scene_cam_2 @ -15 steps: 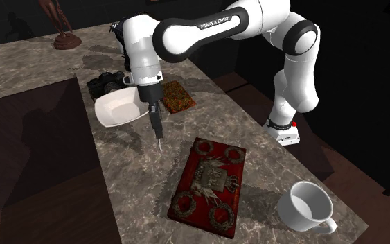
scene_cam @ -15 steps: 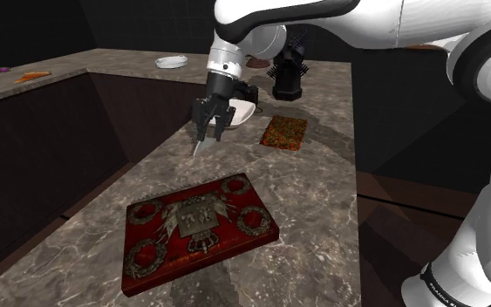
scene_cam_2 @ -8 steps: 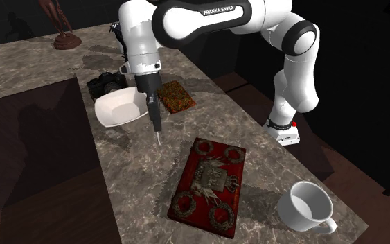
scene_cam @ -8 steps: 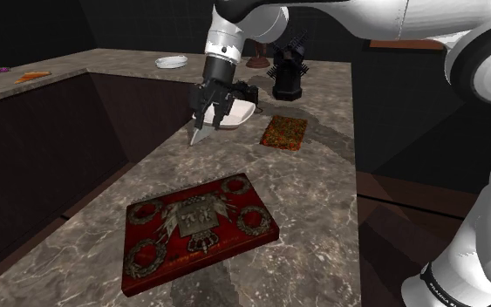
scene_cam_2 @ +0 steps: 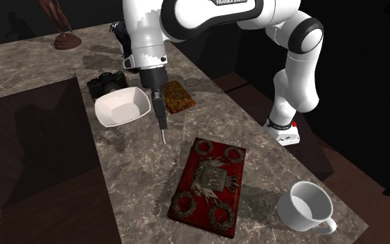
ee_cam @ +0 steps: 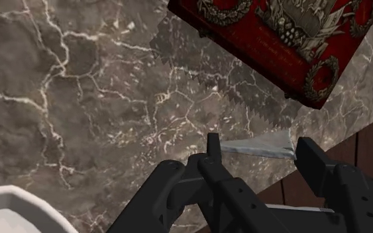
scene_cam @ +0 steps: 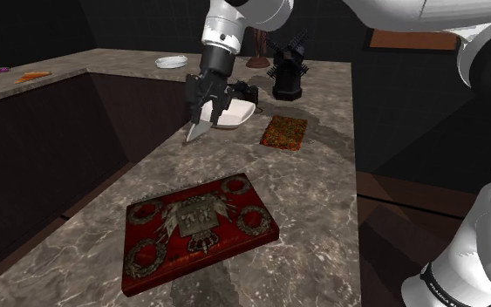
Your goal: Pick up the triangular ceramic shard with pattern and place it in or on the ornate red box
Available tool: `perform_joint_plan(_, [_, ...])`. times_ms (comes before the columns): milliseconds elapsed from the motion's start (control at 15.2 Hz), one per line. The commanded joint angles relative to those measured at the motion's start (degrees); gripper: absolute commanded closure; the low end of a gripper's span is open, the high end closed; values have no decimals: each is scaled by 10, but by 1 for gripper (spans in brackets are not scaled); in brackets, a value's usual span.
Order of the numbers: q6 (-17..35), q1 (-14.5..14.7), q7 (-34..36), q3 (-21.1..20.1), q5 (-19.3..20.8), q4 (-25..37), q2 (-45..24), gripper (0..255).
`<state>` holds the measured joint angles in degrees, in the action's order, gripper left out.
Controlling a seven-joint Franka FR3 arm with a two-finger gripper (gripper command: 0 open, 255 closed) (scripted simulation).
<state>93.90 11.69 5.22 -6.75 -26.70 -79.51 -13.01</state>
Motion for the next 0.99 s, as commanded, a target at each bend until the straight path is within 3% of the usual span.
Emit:
perform_joint_plan(0, [13,11,15,-7,-2,-34,29,255])
perform_joint_plan(462, [69,52,70,-40,-11,-148,120,255])
perform_joint_plan(924, [114,80,108,-69,-19,-216,167,255])
